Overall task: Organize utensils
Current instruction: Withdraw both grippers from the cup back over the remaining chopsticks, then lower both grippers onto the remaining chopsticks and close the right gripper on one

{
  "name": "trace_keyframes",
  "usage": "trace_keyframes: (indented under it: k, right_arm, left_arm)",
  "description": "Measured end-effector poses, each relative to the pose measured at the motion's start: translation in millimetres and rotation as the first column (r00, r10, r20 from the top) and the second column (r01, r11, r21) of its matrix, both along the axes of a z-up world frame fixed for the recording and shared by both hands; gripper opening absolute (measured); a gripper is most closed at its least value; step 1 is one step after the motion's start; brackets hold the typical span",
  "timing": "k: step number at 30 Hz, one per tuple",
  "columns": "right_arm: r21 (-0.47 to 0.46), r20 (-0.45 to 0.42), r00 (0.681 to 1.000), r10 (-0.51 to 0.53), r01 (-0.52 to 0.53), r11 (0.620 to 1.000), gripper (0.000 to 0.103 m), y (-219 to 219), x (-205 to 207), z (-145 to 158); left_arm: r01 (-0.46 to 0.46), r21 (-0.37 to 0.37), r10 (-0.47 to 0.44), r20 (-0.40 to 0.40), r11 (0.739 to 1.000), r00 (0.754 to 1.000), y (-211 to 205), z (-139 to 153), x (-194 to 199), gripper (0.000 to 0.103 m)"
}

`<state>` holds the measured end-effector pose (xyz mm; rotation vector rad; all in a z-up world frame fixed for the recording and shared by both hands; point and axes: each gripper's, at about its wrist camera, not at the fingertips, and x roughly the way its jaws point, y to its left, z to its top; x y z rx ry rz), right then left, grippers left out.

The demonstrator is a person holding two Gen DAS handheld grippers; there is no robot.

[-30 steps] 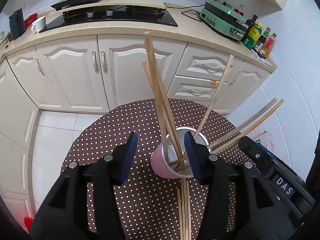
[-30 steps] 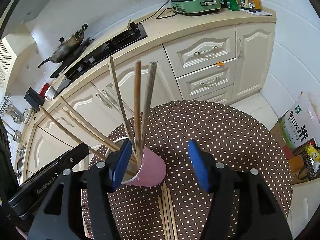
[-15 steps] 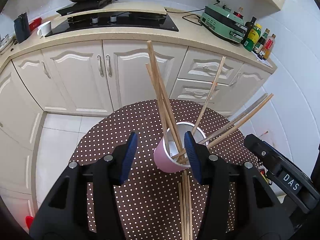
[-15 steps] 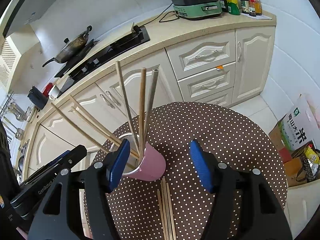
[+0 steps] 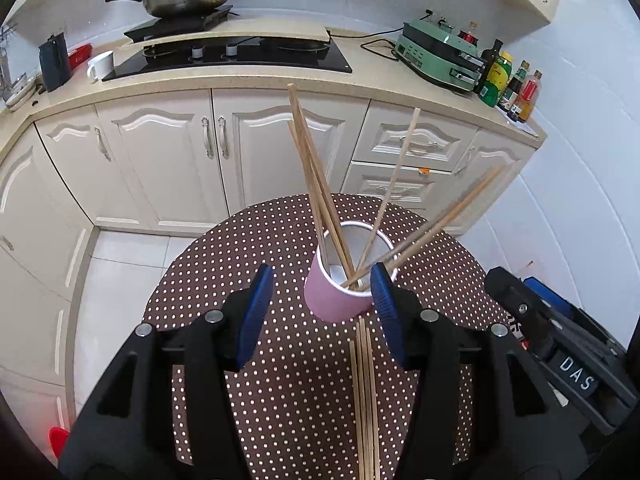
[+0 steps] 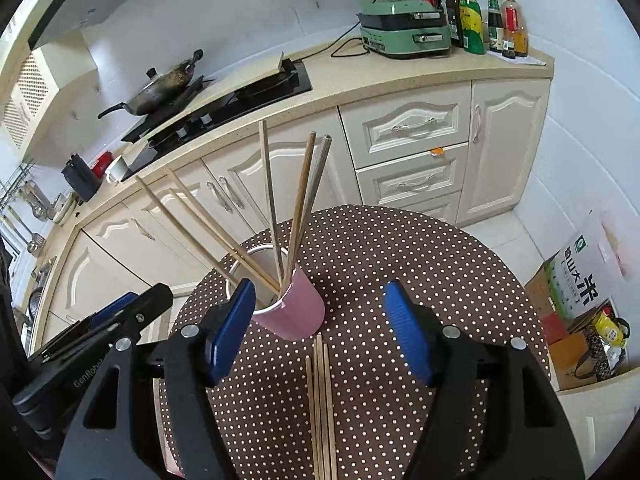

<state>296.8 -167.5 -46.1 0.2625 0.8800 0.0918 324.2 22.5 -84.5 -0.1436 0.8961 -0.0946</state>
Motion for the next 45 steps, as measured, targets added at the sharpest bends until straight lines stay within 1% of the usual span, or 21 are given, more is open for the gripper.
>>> trace_keyframes:
  k: [12,16,22,27,33,37,45]
  right_arm:
    - [-0.001,0.032,0.999,-0.002,0.002,1.000,0.070,-9.5,-54.0,12.5]
    - [-0.008,0.035,0.999,-0.009,0.009,1.000,0.072,-13.5,-75.3,13.9]
    - [-0.017,0.012,1.000,-0.010,0.011,1.000,0.072,-15.5,-104.2,7.5]
    - [-0.039,-0.019,1.000,-0.001,0.000,0.999,0.073,-14.8,-125.6,-3.4]
    - [-0.063,-0.070,0.998,0.009,-0.014,0.998,0.074,-14.6,-138.7,-23.9]
    - [-0.066,-0.114,0.993,0.013,-0.021,0.998,0.074,-14.9,-140.1,-41.5]
    - [-0.084,-0.195,0.981,0.024,-0.041,0.996,0.074,-12.3,-131.3,-73.8]
  left_arm:
    - [-0.008,0.020,0.007,0.040,1.000,0.999,-5.5,9.2,-63.1,0.051]
    - [-0.012,0.011,0.011,0.037,1.000,0.999,-5.5,8.4,-83.0,0.052]
    - [-0.016,0.018,0.015,0.018,1.000,1.000,-6.8,2.0,-118.0,0.052]
    - [-0.018,0.027,0.018,0.003,0.999,1.000,-6.2,-4.6,-140.0,0.054]
    - [-0.025,0.024,0.026,-0.031,0.999,0.999,-4.0,-19.4,-157.0,0.055]
    - [-0.022,0.019,0.023,-0.054,1.000,0.998,-4.0,-32.0,-161.4,0.059]
    - [-0.027,0.032,0.031,-0.126,0.999,0.992,-3.4,-65.2,-157.8,0.059]
